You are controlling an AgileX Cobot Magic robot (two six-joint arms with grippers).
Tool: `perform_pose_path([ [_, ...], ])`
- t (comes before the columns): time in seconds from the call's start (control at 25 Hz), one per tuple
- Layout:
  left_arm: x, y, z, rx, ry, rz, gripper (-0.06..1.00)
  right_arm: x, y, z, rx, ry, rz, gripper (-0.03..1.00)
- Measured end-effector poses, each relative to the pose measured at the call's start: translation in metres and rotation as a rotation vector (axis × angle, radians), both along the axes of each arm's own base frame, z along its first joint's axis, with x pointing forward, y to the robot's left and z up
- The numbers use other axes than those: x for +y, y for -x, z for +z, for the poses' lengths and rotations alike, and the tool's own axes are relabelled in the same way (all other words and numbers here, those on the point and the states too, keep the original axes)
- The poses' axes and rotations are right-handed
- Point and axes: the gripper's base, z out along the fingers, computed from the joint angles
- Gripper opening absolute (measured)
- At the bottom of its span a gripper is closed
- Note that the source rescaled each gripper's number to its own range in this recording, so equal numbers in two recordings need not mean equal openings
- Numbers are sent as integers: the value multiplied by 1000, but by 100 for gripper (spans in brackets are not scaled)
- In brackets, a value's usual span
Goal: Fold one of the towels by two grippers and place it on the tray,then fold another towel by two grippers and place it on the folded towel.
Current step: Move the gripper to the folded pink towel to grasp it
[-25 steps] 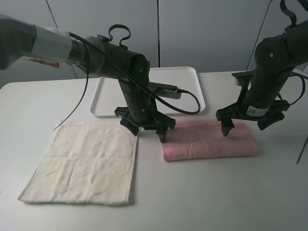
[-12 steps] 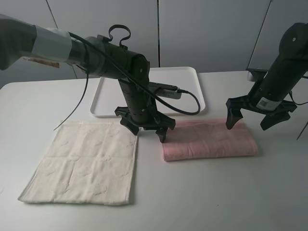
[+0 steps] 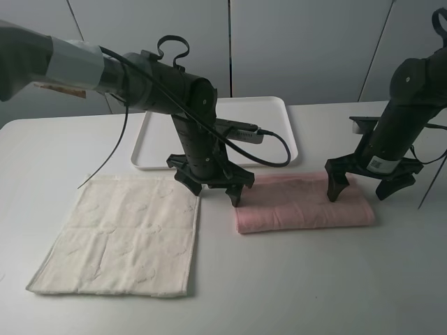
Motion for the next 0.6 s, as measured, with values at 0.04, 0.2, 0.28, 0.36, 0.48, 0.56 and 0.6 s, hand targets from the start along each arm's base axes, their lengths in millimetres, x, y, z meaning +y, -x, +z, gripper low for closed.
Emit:
perform_pose_path([
  [0.04,0,0,0,0,0,0,100,0,0,-1,-1,5,0,100],
  [0.2,0,0,0,0,0,0,100,-1,-1,-2,1,11,1,100],
  [0.28,0,0,0,0,0,0,100,-1,-1,-2,1,11,1,100],
  [0.36,0,0,0,0,0,0,100,-1,-1,-2,2,11,1,100],
  [0.48,0,0,0,0,0,0,100,-1,-1,-2,2,10,-1,100],
  [0.56,0,0,0,0,0,0,100,-1,0,-4,4,9,-3,98],
  [0.6,0,0,0,0,0,0,100,-1,1,-5,-2,10,-4,95],
])
